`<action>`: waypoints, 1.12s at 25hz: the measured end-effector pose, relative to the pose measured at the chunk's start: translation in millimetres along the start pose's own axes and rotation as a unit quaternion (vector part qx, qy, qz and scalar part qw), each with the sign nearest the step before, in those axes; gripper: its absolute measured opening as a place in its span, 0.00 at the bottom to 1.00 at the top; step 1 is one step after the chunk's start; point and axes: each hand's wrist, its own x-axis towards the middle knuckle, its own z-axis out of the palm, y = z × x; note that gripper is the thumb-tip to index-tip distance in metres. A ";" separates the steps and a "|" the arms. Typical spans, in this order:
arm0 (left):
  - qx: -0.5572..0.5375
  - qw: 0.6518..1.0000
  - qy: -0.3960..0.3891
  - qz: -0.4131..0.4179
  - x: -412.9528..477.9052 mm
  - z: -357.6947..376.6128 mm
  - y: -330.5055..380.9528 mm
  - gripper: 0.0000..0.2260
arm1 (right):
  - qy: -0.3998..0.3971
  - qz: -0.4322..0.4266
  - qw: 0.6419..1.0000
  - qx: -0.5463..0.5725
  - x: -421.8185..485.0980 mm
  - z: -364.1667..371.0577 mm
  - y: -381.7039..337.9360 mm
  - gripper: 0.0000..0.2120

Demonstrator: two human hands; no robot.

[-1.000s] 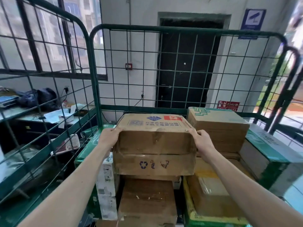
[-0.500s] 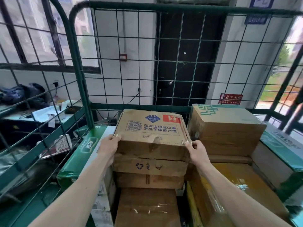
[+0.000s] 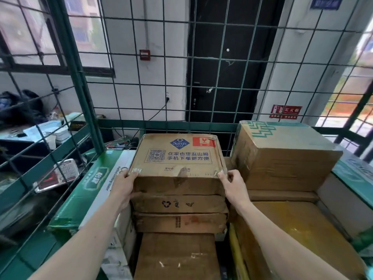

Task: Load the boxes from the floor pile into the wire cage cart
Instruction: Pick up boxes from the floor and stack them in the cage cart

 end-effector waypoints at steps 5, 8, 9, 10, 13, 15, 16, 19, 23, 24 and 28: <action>0.060 0.998 -0.007 -0.016 -3.4 -4.5 -7.4 0.08 | -0.005 0.009 1.000 0.019 -4.4 4.6 6.7 0.16; 0.190 0.982 0.020 0.011 -4.8 -3.9 -6.7 0.14 | -0.017 0.042 0.999 0.024 -4.8 4.7 0.9 0.19; 0.258 0.965 0.038 0.021 -7.7 -2.2 -2.7 0.20 | -0.018 0.059 0.998 0.020 -6.2 3.0 -3.3 0.20; 0.319 0.945 0.066 0.027 -4.9 -0.9 -0.6 0.26 | -0.016 0.071 0.997 0.009 -5.9 1.5 -7.5 0.22; 0.333 0.936 0.098 0.056 -29.0 18.3 9.6 0.30 | 0.030 0.080 0.996 -0.013 -18.5 -5.7 -22.8 0.28; 0.301 0.936 0.096 0.157 -54.4 37.4 4.5 0.26 | 0.059 0.064 0.996 0.022 -36.8 -12.6 -26.7 0.30; 0.290 0.930 0.091 0.206 -65.7 44.8 -0.9 0.25 | 0.068 0.053 0.995 0.042 -48.5 -15.7 -27.6 0.30; 0.236 0.943 0.041 0.232 -120.0 61.5 -16.7 0.22 | 0.072 0.049 0.992 0.093 -94.5 -36.2 -11.9 0.27; 0.156 0.963 -0.106 0.195 -196.2 74.0 -48.8 0.13 | 0.078 0.059 0.986 0.133 -164.6 -77.2 19.4 0.25; 0.140 0.962 -0.139 0.190 -217.0 82.2 -54.3 0.12 | 0.078 0.062 0.985 0.139 -182.6 -91.9 26.2 0.23; 0.145 0.932 -0.266 0.200 -299.6 130.3 -76.6 0.10 | 0.074 0.093 0.976 0.184 -256.4 -160.6 48.4 0.09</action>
